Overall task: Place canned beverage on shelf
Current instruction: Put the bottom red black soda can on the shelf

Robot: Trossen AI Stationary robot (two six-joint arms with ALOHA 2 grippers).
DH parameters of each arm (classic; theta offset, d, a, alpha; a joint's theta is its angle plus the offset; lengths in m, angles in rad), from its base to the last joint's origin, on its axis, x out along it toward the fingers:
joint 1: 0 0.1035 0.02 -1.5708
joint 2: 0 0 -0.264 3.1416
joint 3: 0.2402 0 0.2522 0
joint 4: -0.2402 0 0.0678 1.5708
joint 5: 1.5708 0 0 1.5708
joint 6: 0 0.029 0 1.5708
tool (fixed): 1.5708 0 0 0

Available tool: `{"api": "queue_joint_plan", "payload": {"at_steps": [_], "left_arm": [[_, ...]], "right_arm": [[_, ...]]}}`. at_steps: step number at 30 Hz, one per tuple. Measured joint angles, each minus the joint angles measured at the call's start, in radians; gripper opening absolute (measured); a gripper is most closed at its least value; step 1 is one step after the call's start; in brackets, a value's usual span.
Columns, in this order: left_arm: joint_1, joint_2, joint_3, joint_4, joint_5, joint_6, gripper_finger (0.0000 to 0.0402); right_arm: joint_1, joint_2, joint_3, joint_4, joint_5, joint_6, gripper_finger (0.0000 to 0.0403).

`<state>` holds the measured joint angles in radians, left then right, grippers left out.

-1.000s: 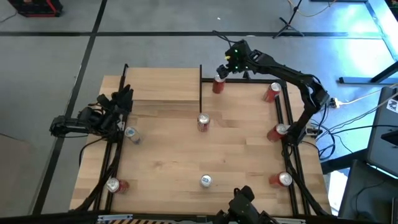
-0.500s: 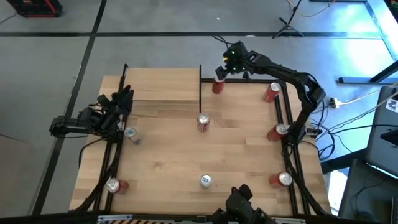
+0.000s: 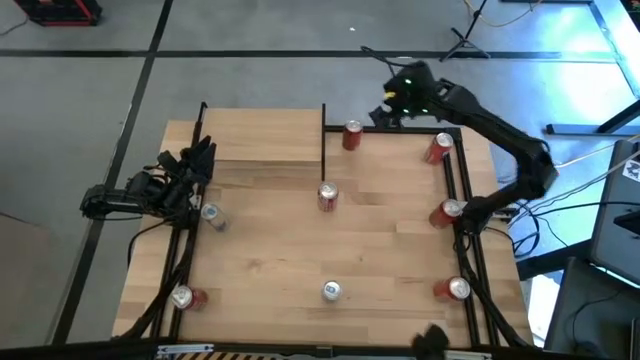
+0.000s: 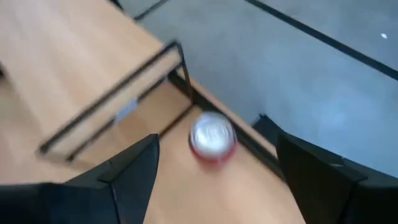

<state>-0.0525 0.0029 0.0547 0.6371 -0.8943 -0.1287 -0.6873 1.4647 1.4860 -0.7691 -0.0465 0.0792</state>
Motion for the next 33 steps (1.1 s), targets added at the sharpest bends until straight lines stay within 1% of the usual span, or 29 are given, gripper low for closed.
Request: {"api": "queue_joint_plan", "payload": {"at_steps": [3,6,8,13,18,21,23,25,27,33], "left_arm": [[0.000,0.000,0.000,0.000,-0.010,0.000,0.0332],[0.000,0.000,0.000,-0.001,-0.010,-0.002,0.0332],[0.000,0.001,0.000,-0.004,-0.010,-0.020,0.0332],[0.000,0.002,0.000,-0.053,-0.004,-0.041,0.0332],[0.000,0.002,-0.001,-0.114,0.008,-0.075,0.0332],[0.000,0.002,-0.001,-0.132,0.016,-0.075,0.0332],[0.000,0.002,-0.001,-0.132,0.017,-0.075,0.0332],[0.000,0.002,-0.001,-0.132,0.019,-0.075,0.0332],[0.000,0.002,-0.001,-0.132,0.026,-0.075,0.0332],[0.000,0.002,-0.001,-0.131,0.047,-0.080,0.0332]], "right_arm": [[0.010,-0.079,-0.001,-0.153,-0.013,-0.008,0.0312],[0.013,-0.169,-0.001,-0.303,-0.067,0.047,0.0312],[0.033,-0.218,0.000,-0.407,-0.073,0.078,0.0312],[0.140,-0.293,0.000,-0.618,-0.049,0.194,0.0312],[0.259,-0.315,-0.002,-0.807,0.033,0.282,0.0312],[0.315,-0.325,-0.027,-0.792,0.047,0.339,0.0312],[0.333,-0.329,-0.055,-0.797,0.061,0.352,0.0312],[0.348,-0.338,-0.114,-0.804,0.069,0.365,0.0312],[0.354,-0.343,-0.179,-0.802,0.053,0.378,0.0312],[0.354,-0.349,-0.356,-0.801,0.019,0.347,0.0312]]}}
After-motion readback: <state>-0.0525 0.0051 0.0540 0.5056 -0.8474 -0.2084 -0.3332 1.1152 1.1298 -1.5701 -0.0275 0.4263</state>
